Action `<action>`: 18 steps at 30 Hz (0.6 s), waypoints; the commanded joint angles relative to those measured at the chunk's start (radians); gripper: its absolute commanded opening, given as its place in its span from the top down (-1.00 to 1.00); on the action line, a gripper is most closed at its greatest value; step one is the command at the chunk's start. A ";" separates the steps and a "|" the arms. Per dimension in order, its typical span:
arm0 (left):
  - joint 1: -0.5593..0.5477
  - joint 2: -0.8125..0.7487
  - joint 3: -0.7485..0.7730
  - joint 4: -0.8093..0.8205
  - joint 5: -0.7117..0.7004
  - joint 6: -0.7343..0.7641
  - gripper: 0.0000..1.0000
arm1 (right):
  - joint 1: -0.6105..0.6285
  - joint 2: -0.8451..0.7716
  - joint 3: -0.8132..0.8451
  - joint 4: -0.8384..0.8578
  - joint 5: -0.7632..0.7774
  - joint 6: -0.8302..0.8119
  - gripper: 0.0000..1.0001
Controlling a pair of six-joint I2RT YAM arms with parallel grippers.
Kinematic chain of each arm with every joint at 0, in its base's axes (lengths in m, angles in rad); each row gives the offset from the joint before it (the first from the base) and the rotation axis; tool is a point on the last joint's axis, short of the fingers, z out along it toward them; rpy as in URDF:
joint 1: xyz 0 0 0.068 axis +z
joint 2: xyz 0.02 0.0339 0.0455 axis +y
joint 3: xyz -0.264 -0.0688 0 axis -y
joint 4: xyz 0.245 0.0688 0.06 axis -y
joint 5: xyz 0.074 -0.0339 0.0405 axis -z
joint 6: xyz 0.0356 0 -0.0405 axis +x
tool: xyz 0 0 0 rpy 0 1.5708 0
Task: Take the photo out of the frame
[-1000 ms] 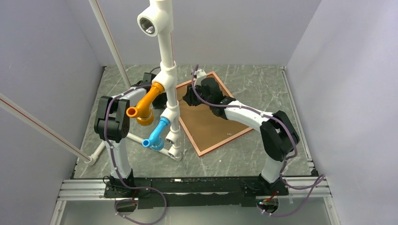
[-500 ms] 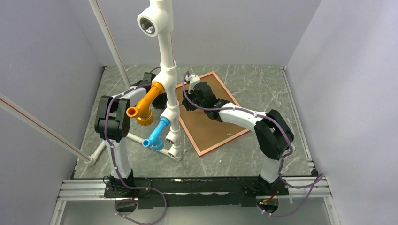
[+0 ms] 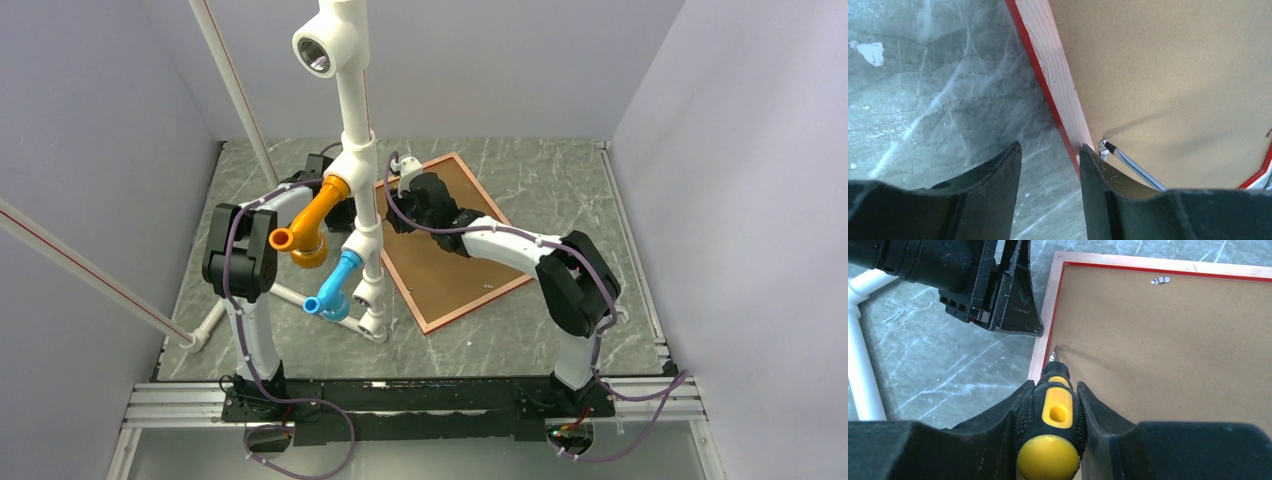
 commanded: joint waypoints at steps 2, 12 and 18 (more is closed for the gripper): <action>-0.004 0.025 0.032 -0.013 0.001 0.006 -0.04 | 0.012 0.019 0.055 0.040 -0.013 -0.007 1.00; -0.004 0.024 0.039 -0.030 -0.017 0.004 -0.05 | 0.029 0.004 0.049 -0.006 -0.034 -0.009 1.00; -0.003 0.037 0.051 -0.046 -0.019 0.002 -0.05 | 0.045 -0.022 0.044 -0.067 0.021 -0.019 1.00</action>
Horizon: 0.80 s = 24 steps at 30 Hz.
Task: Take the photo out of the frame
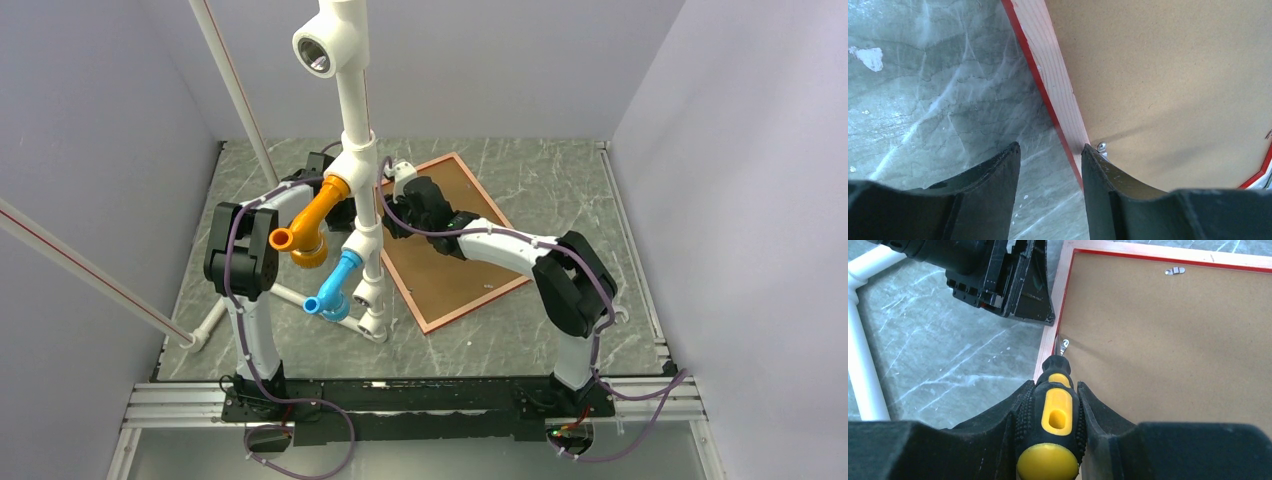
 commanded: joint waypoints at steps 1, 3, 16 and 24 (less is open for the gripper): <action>-0.003 0.021 0.024 -0.023 -0.016 0.002 -0.06 | 0.017 -0.048 0.028 -0.055 0.031 -0.014 1.00; -0.004 0.019 0.024 -0.024 -0.020 0.002 -0.06 | 0.017 -0.049 0.034 -0.072 0.044 -0.017 1.00; -0.003 0.019 0.027 -0.030 -0.027 0.006 -0.08 | 0.017 -0.077 0.033 -0.134 0.021 -0.012 1.00; -0.004 0.016 0.027 -0.027 -0.025 0.005 -0.08 | 0.018 -0.069 0.062 -0.198 0.009 -0.022 1.00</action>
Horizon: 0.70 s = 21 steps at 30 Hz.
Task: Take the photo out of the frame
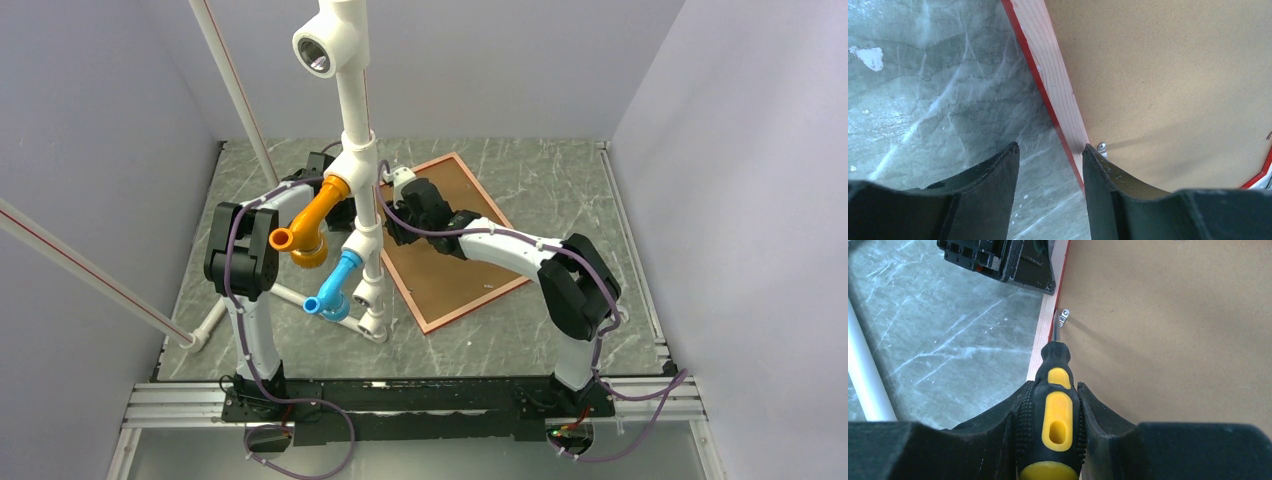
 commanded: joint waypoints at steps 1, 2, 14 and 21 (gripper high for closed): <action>-0.004 0.016 0.025 -0.024 -0.017 0.005 -0.08 | 0.004 -0.040 0.050 -0.054 -0.010 -0.020 1.00; -0.004 0.017 0.025 -0.024 -0.017 0.005 -0.08 | 0.003 -0.041 0.051 -0.057 -0.010 -0.020 1.00; -0.003 0.013 0.024 -0.025 -0.018 0.004 -0.09 | 0.003 -0.086 0.026 -0.077 0.000 -0.017 1.00; -0.004 0.013 0.026 -0.025 -0.013 0.004 -0.09 | 0.003 -0.070 0.049 -0.103 -0.001 -0.021 1.00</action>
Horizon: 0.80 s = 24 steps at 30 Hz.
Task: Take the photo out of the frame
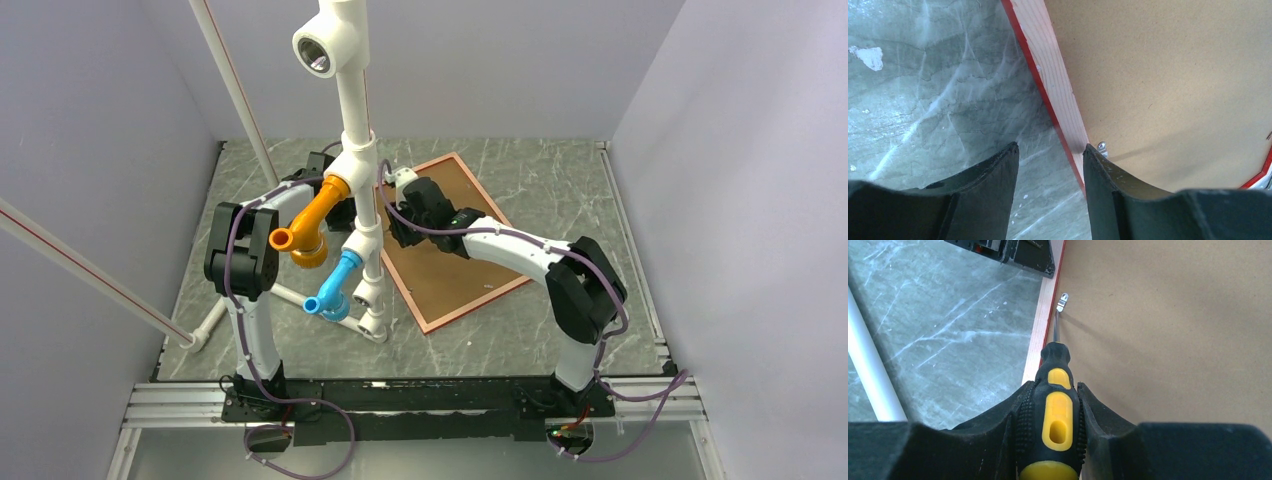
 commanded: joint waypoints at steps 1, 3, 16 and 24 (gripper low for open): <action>-0.003 0.013 0.025 -0.022 -0.012 0.006 -0.09 | 0.003 -0.027 0.042 -0.014 0.005 -0.017 1.00; -0.003 0.013 0.026 -0.024 -0.011 0.005 -0.10 | 0.003 -0.014 0.047 -0.011 0.012 -0.018 1.00; -0.004 0.018 0.022 -0.020 -0.001 0.002 -0.10 | 0.004 0.031 0.074 0.038 -0.064 -0.006 1.00; -0.003 0.019 0.022 -0.019 -0.002 0.000 -0.11 | 0.005 0.056 0.090 0.017 0.020 -0.027 1.00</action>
